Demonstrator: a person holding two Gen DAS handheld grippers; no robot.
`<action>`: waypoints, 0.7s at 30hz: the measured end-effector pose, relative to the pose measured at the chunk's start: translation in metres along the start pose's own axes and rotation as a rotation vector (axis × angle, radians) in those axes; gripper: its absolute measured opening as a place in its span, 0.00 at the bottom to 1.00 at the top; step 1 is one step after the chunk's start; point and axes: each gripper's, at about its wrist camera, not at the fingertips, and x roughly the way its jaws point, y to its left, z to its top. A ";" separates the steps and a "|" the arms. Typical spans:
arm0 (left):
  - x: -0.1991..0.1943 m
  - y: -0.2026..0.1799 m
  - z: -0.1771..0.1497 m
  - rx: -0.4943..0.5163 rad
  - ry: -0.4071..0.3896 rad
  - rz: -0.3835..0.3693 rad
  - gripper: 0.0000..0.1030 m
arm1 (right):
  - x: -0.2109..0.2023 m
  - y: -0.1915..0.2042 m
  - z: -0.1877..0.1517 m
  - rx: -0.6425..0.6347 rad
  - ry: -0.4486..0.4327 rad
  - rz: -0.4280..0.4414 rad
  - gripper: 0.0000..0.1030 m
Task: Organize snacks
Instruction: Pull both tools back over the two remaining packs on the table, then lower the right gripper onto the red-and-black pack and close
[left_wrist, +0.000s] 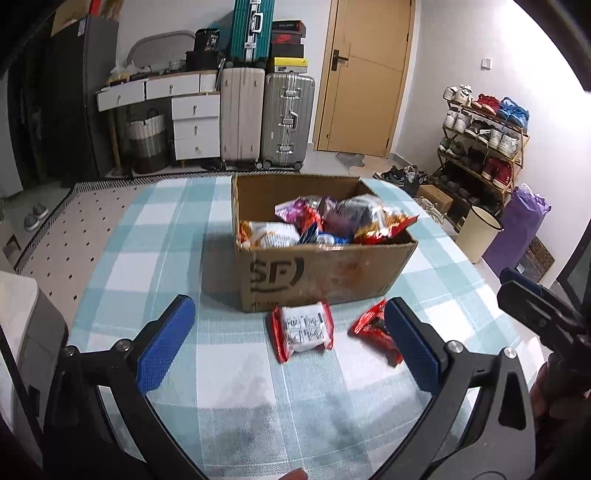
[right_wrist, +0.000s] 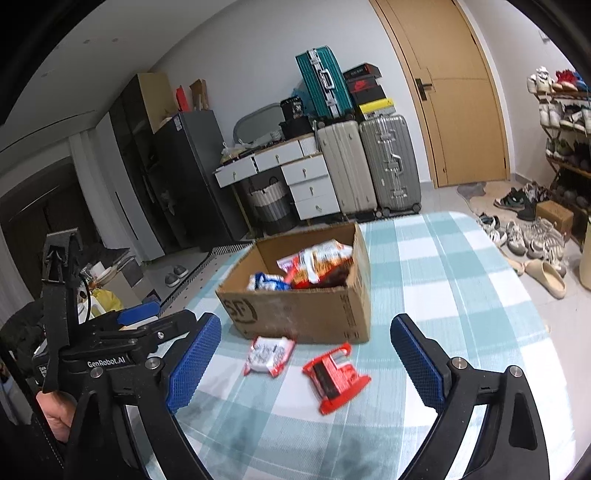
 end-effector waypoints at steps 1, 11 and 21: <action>0.005 0.001 -0.003 -0.004 0.008 -0.001 0.99 | 0.002 -0.001 -0.003 0.002 0.006 -0.002 0.92; 0.047 0.012 -0.028 -0.038 0.074 -0.012 0.99 | 0.038 -0.015 -0.028 0.010 0.095 -0.020 0.92; 0.079 0.025 -0.045 -0.069 0.120 -0.015 0.99 | 0.093 -0.032 -0.049 0.025 0.236 -0.036 0.92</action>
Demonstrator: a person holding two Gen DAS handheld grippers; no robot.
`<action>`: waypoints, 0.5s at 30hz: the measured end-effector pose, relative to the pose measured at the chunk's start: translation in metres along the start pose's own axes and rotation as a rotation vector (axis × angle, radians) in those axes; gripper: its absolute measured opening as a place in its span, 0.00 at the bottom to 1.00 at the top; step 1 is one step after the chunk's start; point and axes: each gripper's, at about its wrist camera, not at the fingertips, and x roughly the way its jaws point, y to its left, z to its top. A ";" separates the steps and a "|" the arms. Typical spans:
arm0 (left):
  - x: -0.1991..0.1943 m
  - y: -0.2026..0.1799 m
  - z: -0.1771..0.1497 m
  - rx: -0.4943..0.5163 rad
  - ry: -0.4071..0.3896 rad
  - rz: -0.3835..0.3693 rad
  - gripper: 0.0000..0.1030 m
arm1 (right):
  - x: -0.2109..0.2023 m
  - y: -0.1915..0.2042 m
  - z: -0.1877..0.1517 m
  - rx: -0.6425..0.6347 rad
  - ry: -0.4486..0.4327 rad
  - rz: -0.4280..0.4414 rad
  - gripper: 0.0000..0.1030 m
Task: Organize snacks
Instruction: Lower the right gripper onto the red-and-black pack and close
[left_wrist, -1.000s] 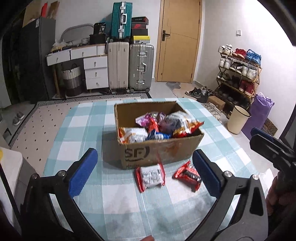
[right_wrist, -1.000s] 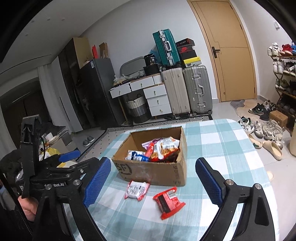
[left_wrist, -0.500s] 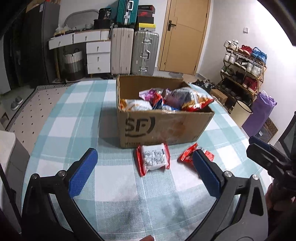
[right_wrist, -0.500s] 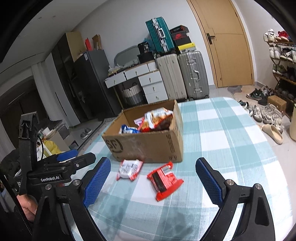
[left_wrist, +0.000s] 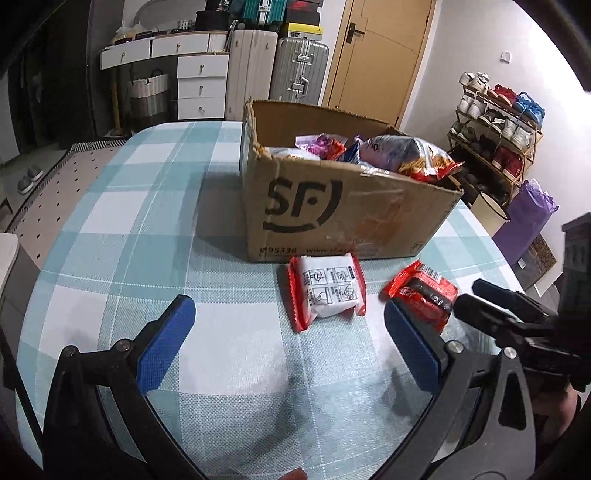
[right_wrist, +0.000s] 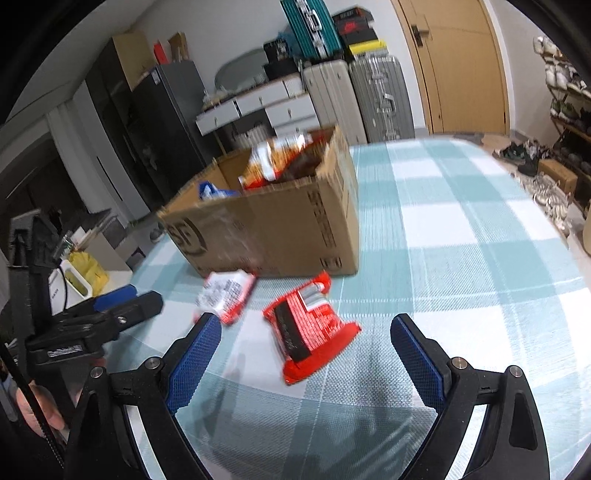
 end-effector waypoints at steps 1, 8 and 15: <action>0.002 0.001 -0.001 -0.001 0.002 -0.002 0.99 | 0.007 -0.002 0.000 0.004 0.015 0.000 0.92; 0.016 0.011 -0.002 -0.011 0.025 -0.007 0.99 | 0.038 -0.003 0.002 0.002 0.086 -0.003 0.92; 0.021 0.018 -0.003 -0.025 0.034 -0.006 0.99 | 0.053 0.004 0.008 -0.047 0.125 -0.042 0.84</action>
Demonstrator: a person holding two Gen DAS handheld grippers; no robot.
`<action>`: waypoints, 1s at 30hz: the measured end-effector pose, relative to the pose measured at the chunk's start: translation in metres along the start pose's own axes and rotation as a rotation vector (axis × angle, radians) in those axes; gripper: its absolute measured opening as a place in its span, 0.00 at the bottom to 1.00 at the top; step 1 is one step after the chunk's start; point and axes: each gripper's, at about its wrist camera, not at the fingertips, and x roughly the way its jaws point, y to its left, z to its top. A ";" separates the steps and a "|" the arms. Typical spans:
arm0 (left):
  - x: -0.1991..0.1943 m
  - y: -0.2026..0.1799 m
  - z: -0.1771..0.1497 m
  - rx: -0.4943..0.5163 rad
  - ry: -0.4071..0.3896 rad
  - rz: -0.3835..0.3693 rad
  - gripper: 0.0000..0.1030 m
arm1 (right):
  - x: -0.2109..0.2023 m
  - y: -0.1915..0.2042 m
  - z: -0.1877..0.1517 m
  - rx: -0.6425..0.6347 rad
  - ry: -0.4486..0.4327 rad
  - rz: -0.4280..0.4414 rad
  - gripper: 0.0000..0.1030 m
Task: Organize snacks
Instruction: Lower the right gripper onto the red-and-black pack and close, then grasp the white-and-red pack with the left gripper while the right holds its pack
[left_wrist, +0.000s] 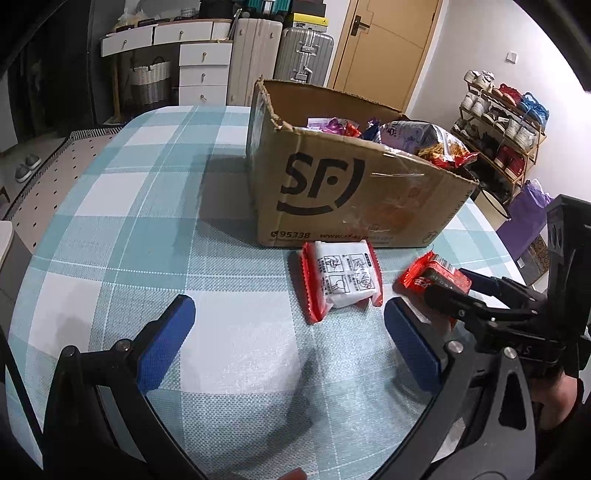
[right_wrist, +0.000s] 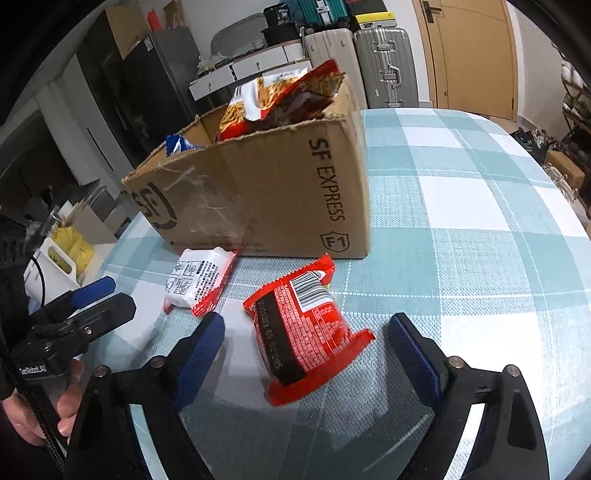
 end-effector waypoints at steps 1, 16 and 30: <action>0.002 0.001 0.001 -0.001 0.002 0.001 0.99 | 0.001 0.002 0.001 -0.010 0.003 -0.007 0.81; -0.010 0.003 -0.011 -0.009 0.012 0.016 0.99 | 0.006 0.012 0.005 -0.120 0.031 0.014 0.43; -0.002 -0.007 -0.008 -0.011 0.061 0.002 0.99 | -0.035 0.007 -0.008 -0.058 -0.060 0.064 0.43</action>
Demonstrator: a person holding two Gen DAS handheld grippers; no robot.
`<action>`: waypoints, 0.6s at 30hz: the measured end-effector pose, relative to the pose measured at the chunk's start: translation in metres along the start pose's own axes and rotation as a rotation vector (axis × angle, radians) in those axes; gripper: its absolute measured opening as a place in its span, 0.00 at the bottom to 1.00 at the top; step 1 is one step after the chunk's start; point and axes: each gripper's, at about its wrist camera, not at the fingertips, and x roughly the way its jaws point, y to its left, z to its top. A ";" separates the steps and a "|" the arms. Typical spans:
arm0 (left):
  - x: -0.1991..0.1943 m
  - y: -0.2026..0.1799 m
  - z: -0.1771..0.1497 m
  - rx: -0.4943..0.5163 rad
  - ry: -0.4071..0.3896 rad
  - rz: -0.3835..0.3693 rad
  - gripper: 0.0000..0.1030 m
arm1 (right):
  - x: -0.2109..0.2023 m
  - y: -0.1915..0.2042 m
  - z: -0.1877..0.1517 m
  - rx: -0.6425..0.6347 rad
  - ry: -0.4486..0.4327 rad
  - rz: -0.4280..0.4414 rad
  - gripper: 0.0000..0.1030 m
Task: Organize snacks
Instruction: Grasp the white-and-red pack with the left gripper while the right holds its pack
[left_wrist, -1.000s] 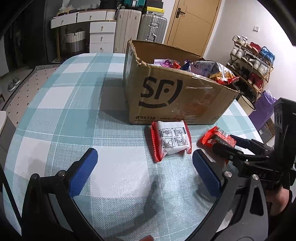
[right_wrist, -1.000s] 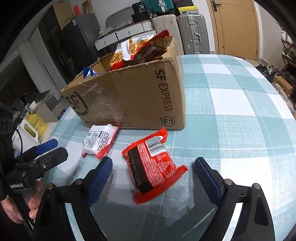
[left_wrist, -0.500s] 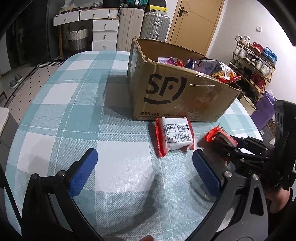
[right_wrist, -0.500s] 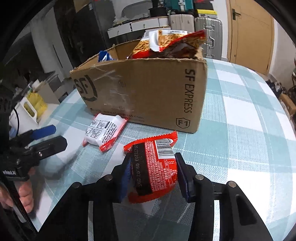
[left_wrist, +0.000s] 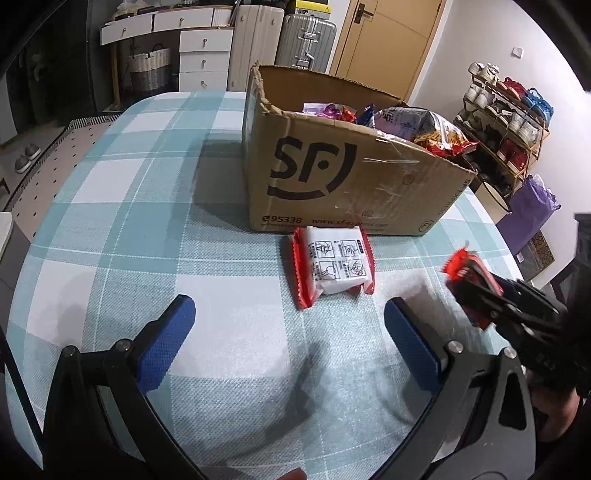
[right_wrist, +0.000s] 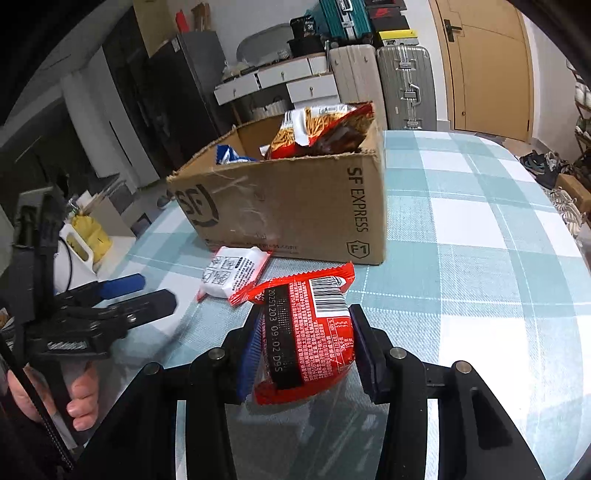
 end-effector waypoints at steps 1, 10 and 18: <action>0.001 -0.002 0.000 0.002 0.005 0.001 0.99 | -0.004 0.000 -0.002 0.005 -0.009 -0.002 0.43; 0.025 -0.020 0.013 0.038 0.037 0.019 0.99 | -0.032 -0.009 -0.018 0.053 -0.063 0.009 0.43; 0.045 -0.037 0.020 0.068 0.061 0.037 0.99 | -0.043 -0.021 -0.026 0.094 -0.091 0.000 0.43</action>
